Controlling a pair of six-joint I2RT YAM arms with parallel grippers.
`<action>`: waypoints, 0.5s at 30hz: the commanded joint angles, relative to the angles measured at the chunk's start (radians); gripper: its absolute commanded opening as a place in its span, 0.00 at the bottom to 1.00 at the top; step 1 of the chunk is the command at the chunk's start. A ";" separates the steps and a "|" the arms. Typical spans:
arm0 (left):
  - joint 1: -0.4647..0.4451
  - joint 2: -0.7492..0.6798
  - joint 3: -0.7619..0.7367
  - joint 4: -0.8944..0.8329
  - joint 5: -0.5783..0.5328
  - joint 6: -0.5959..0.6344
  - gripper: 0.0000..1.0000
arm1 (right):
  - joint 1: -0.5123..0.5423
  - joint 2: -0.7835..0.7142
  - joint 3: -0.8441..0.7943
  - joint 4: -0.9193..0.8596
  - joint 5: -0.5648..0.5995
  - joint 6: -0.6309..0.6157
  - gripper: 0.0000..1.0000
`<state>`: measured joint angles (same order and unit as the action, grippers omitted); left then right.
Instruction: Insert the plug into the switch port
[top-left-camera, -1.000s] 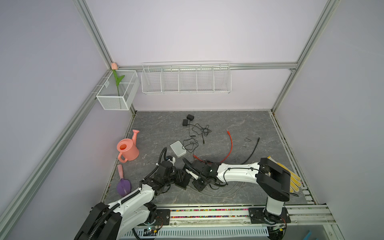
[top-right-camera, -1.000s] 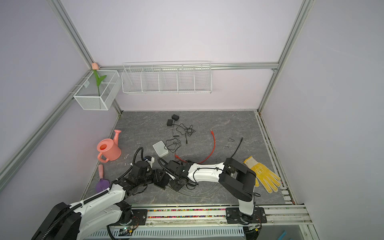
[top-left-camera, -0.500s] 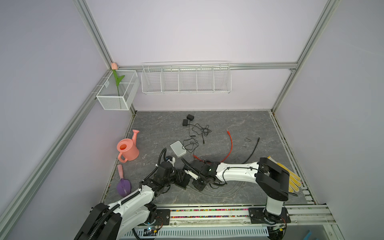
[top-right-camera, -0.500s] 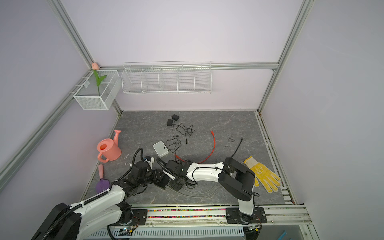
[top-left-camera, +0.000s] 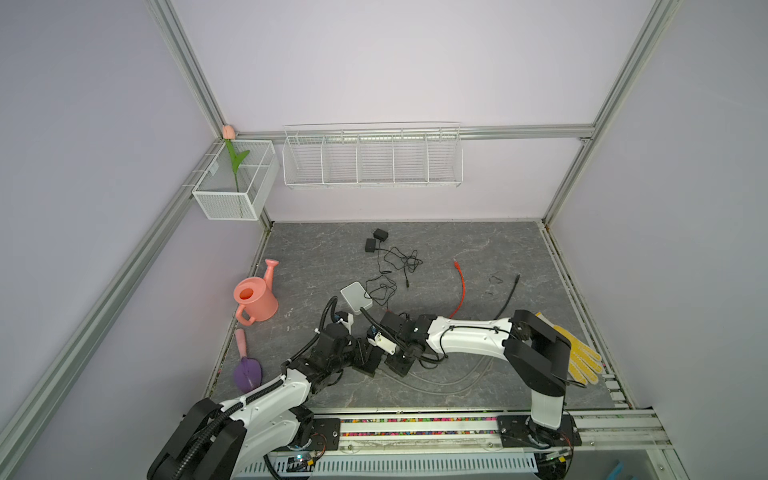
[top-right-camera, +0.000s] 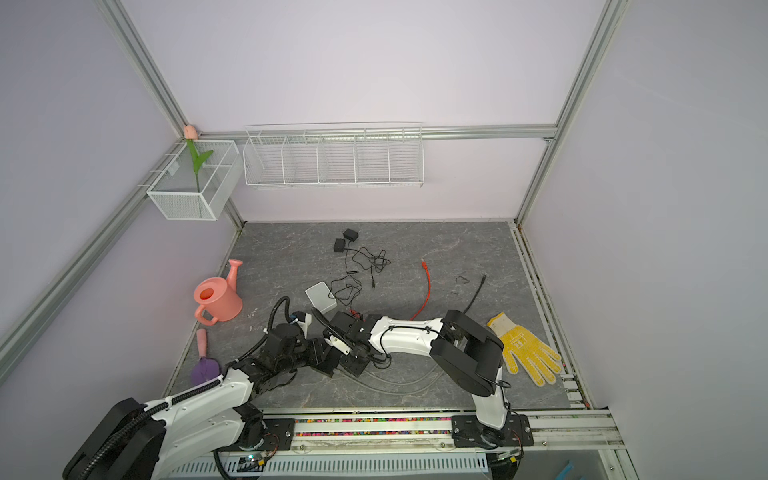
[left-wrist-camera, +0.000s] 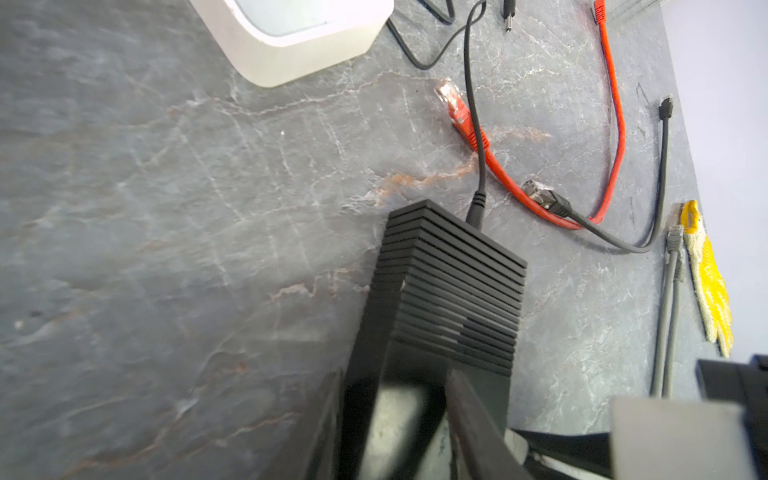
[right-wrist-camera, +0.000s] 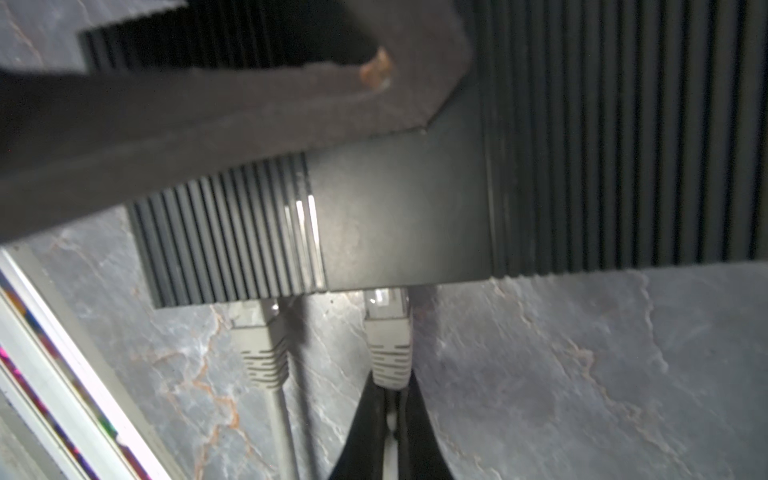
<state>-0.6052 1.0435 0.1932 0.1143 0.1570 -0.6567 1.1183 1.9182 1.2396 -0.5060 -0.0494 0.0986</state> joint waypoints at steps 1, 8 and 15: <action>-0.082 0.042 -0.014 -0.017 0.243 -0.008 0.39 | -0.006 0.026 0.097 0.376 -0.012 -0.056 0.07; -0.084 0.019 -0.004 -0.050 0.238 0.009 0.39 | -0.035 0.033 0.118 0.379 -0.002 -0.069 0.06; -0.084 -0.002 0.054 -0.154 0.161 0.015 0.39 | -0.047 0.017 0.111 0.336 0.024 -0.076 0.08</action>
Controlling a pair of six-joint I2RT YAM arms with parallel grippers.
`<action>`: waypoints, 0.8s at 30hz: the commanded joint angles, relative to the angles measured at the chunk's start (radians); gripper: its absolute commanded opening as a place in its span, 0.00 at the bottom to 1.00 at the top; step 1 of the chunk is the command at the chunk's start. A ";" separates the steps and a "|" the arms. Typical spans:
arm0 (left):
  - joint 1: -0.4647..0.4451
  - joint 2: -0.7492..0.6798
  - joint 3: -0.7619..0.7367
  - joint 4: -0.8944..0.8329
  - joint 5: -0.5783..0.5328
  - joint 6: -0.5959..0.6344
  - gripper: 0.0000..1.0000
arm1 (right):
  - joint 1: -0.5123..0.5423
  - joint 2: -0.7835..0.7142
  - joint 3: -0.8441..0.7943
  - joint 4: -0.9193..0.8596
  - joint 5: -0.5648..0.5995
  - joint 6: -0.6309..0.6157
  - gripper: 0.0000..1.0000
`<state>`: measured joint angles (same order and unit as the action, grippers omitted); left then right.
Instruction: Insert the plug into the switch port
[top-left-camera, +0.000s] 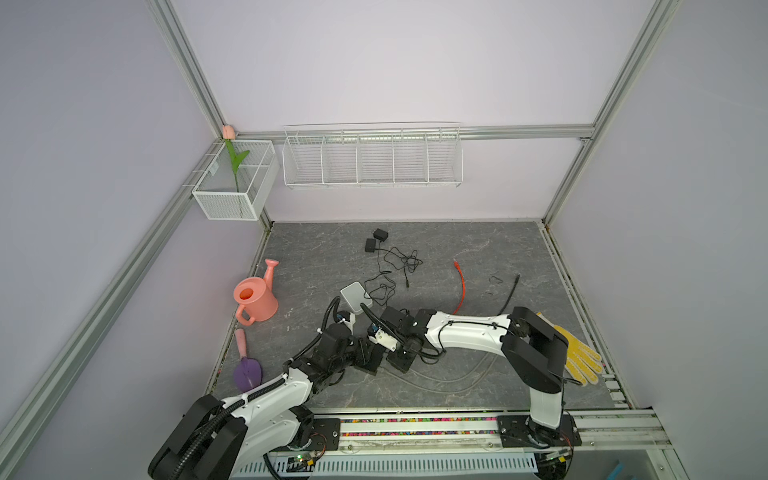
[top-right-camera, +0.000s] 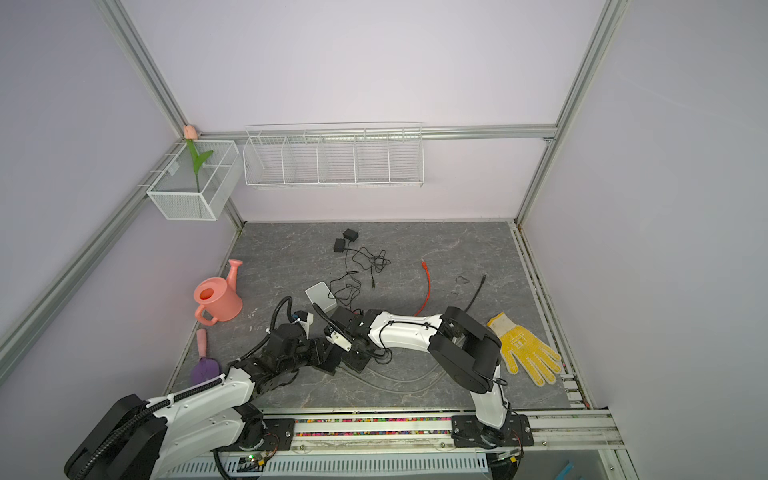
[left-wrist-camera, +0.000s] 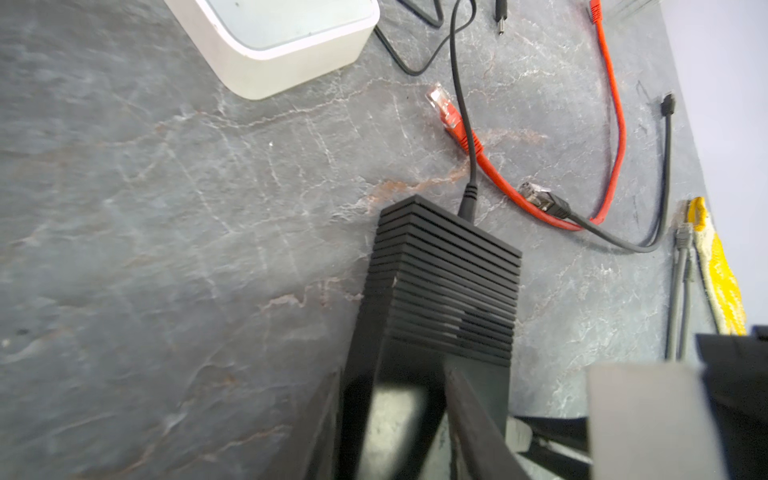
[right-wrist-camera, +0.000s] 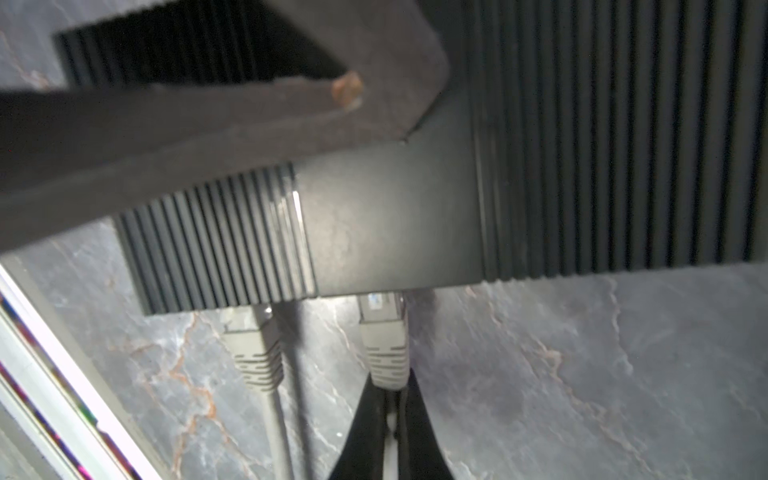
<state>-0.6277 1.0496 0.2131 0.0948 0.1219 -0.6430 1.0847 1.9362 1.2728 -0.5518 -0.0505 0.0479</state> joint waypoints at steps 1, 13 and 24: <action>-0.062 -0.023 0.052 -0.177 0.146 -0.006 0.39 | -0.014 -0.006 0.071 0.369 0.032 -0.026 0.09; 0.109 -0.124 0.178 -0.341 -0.059 0.027 0.52 | 0.004 -0.052 -0.161 0.338 0.066 0.066 0.19; 0.136 -0.079 0.310 -0.410 -0.146 0.066 0.66 | -0.027 -0.148 -0.141 0.271 0.110 0.056 0.36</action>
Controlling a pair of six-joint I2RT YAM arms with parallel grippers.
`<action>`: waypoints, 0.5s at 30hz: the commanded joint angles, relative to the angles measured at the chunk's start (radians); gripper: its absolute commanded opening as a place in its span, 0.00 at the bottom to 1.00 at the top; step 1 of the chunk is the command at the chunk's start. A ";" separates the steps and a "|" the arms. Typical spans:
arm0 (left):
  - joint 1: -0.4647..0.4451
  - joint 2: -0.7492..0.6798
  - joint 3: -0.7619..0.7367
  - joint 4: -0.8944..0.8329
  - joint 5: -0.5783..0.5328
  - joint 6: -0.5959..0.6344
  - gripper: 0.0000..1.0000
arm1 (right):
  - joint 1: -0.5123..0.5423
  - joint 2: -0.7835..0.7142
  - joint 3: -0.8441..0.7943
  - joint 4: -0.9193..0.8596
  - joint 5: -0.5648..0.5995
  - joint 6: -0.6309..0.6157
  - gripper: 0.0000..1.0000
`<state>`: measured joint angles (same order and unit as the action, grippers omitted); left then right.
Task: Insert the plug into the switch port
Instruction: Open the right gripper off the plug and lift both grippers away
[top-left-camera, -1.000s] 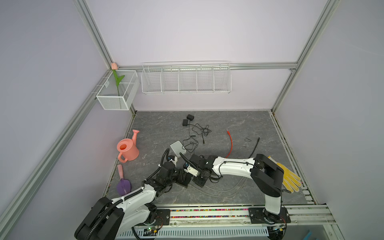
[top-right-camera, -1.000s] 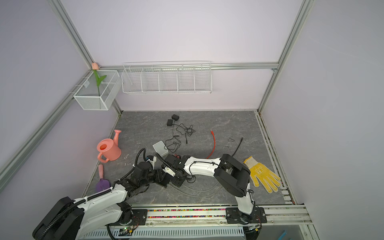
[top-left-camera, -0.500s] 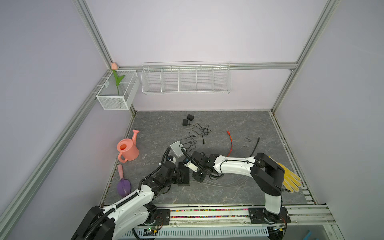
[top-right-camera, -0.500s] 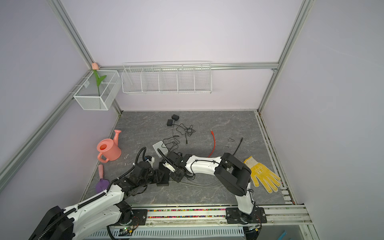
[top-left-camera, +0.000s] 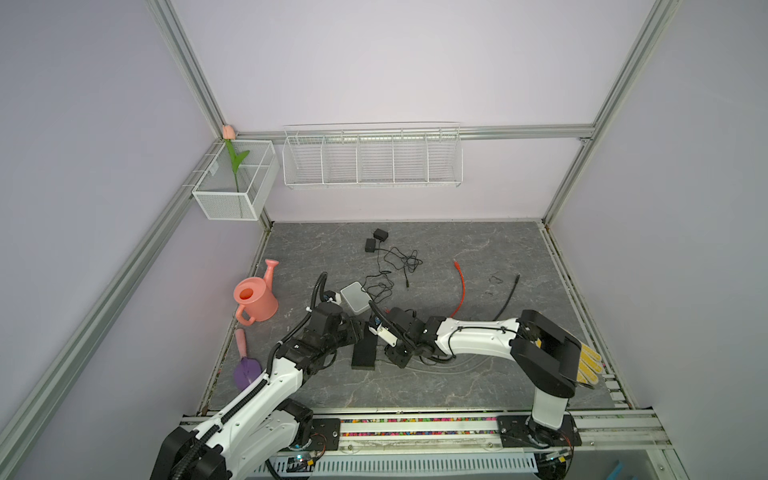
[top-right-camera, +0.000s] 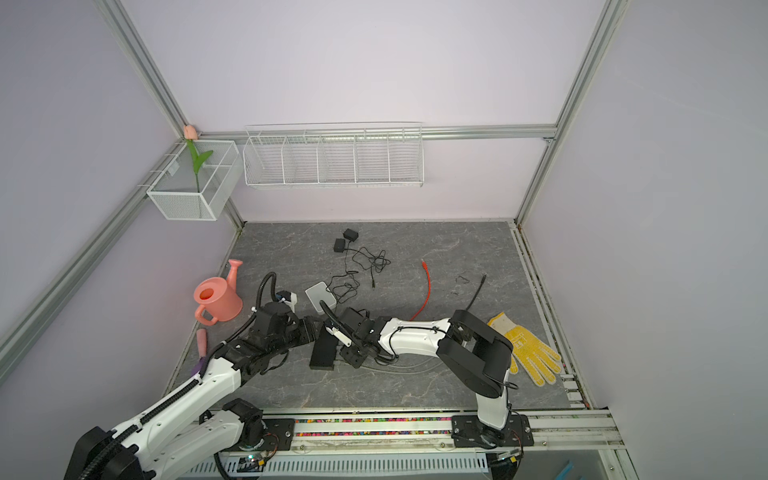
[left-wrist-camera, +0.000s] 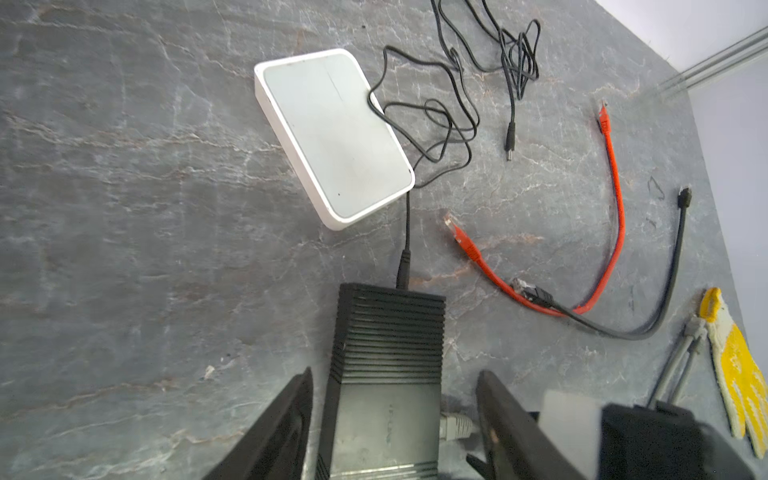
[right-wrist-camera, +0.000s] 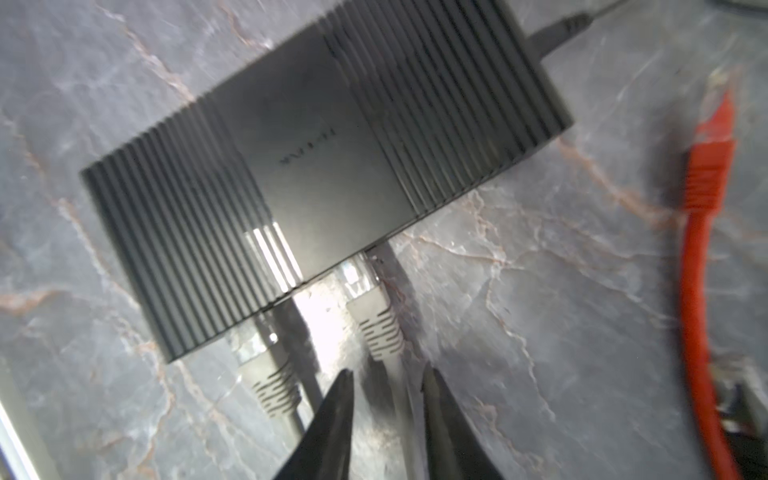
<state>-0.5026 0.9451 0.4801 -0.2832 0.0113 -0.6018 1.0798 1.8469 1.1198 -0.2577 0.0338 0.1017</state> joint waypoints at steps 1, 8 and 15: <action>0.016 0.047 0.058 -0.034 -0.037 0.025 0.68 | -0.036 -0.064 0.019 -0.032 0.032 0.003 0.38; 0.022 0.170 0.113 0.022 -0.043 0.040 0.76 | -0.128 -0.072 0.093 -0.115 0.123 0.054 0.41; 0.159 0.355 0.210 0.069 0.029 0.043 0.80 | -0.194 -0.140 0.053 -0.112 0.187 0.127 0.42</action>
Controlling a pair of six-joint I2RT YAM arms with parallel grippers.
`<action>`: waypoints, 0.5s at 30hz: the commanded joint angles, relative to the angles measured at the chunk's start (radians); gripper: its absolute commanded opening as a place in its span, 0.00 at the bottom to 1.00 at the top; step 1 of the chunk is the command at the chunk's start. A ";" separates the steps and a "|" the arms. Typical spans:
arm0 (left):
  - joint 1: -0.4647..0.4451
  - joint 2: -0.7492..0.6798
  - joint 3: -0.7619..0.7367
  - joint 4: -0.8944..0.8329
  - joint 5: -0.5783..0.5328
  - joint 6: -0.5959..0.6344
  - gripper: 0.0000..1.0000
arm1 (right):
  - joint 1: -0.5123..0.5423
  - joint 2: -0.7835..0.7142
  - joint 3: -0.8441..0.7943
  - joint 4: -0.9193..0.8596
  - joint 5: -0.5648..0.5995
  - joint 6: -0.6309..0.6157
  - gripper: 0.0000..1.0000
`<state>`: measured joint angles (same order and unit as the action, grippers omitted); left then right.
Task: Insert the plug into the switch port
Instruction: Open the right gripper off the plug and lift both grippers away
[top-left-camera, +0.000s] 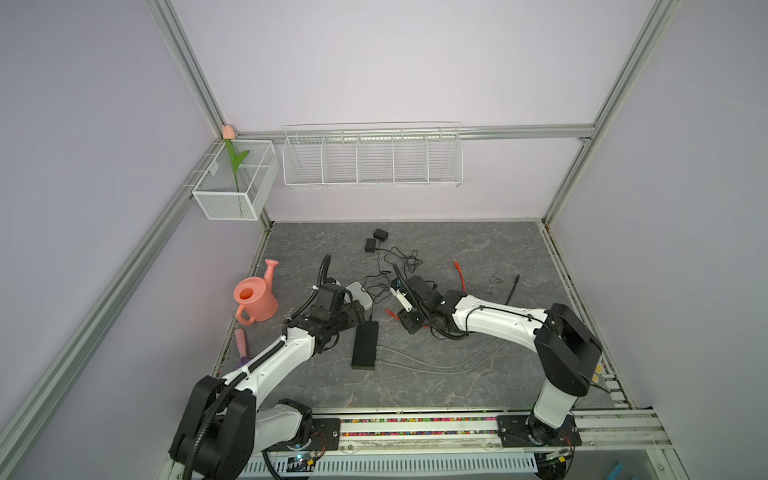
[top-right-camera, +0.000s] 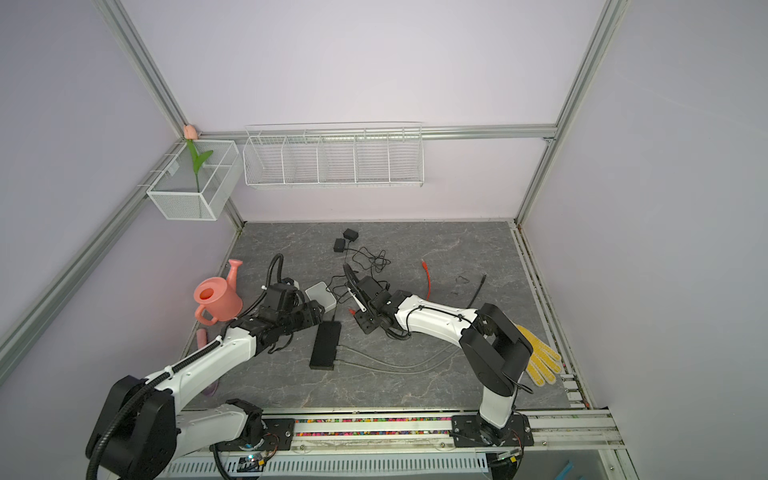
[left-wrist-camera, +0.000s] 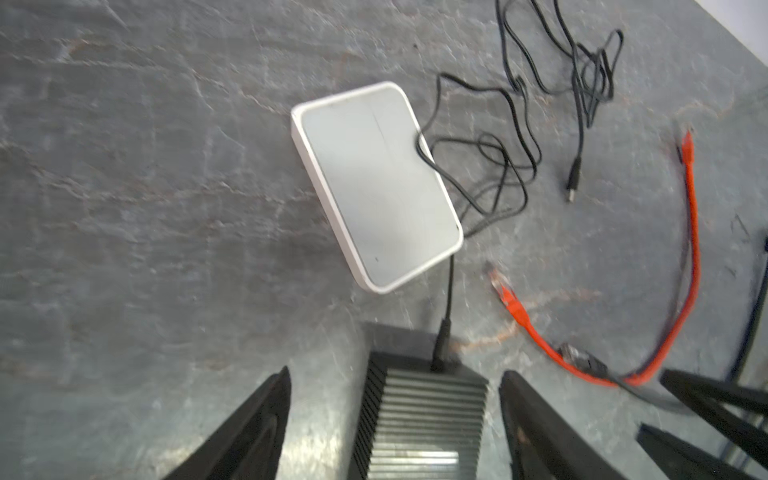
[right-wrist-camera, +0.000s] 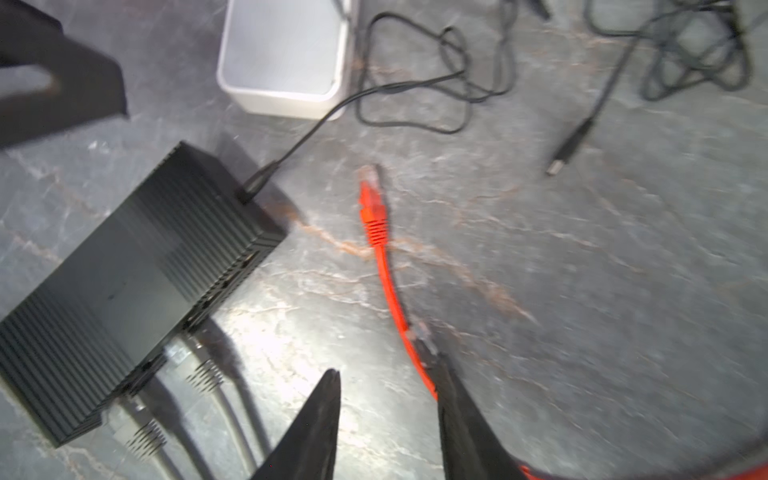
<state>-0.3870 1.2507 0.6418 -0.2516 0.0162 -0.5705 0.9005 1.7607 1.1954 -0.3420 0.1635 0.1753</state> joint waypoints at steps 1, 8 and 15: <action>0.055 0.083 0.066 0.044 0.024 0.020 0.80 | -0.028 -0.059 -0.026 -0.034 0.067 0.062 0.42; 0.064 0.325 0.242 -0.032 0.031 0.067 0.80 | -0.132 -0.063 -0.009 -0.061 0.024 0.098 0.45; 0.059 0.398 0.290 -0.048 0.011 0.094 0.84 | -0.200 0.031 0.109 -0.111 -0.001 0.082 0.46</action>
<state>-0.3264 1.6394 0.8951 -0.2691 0.0418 -0.5098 0.7162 1.7535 1.2560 -0.4217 0.1833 0.2398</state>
